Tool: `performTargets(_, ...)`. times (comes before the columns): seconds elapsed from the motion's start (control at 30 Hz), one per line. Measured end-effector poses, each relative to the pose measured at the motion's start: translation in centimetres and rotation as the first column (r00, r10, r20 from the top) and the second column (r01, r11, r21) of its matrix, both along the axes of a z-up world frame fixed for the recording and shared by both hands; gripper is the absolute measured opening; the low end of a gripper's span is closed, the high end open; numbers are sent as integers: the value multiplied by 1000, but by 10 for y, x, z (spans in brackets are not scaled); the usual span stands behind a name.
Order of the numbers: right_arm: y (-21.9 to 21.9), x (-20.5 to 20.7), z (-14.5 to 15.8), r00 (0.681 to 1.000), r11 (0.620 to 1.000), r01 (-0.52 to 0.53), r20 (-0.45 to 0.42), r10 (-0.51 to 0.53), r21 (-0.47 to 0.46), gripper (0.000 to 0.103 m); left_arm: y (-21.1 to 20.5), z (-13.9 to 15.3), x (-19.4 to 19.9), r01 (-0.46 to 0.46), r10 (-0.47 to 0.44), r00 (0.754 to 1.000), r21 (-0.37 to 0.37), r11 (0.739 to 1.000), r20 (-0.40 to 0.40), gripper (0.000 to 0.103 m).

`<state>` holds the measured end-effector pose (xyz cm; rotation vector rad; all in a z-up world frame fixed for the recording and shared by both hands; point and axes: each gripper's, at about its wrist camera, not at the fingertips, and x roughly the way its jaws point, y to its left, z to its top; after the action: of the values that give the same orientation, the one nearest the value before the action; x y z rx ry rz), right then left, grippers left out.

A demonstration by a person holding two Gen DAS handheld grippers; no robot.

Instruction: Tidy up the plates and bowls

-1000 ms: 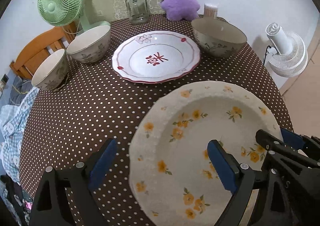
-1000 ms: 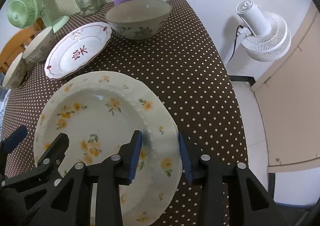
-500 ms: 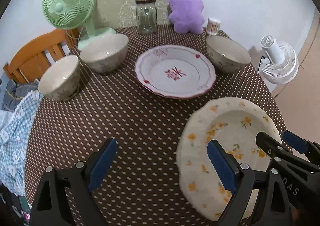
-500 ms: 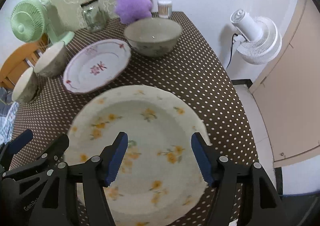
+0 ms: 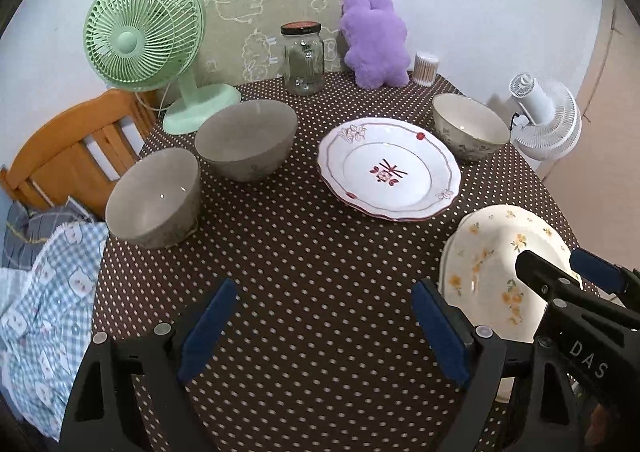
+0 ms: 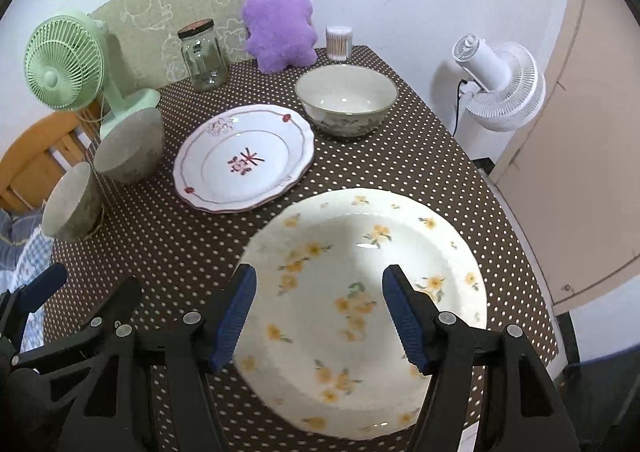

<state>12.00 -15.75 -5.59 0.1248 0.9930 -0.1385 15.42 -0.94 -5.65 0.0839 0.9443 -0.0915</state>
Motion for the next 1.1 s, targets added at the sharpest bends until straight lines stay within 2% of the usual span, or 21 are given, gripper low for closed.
performTargets(0.1,8,5,7,1000,1000,-5,16,5,-24,69,7,8,7,14,-15,1000,5,1000,19,88)
performTargets(0.3,13,27,18,999,1000,-10,34,10,6,69,12,20,32,-20,20,998,4,1000,51,88)
performTargets(0.6,1,79,8,998,998,-59,35,58,31,69,-1,12,71,-56,54,998,37,998,45,85)
performTargets(0.73,-6,102,-2,998,996,-67,23,66,55,69,-7,-2,92,-70,70,997,33,997,19,79)
performTargets(0.93,-12,133,-27,998,996,-65,-8,66,65,65,-17,-28,116,-80,80,997,48,996,1,78)
performTargets(1.0,-12,141,-36,998,996,-64,-24,66,58,59,-20,-38,125,-83,84,996,48,995,-13,78)
performTargets(1.1,-11,152,-49,996,996,-74,-45,77,54,57,-23,-51,137,-87,89,996,47,995,-31,74)
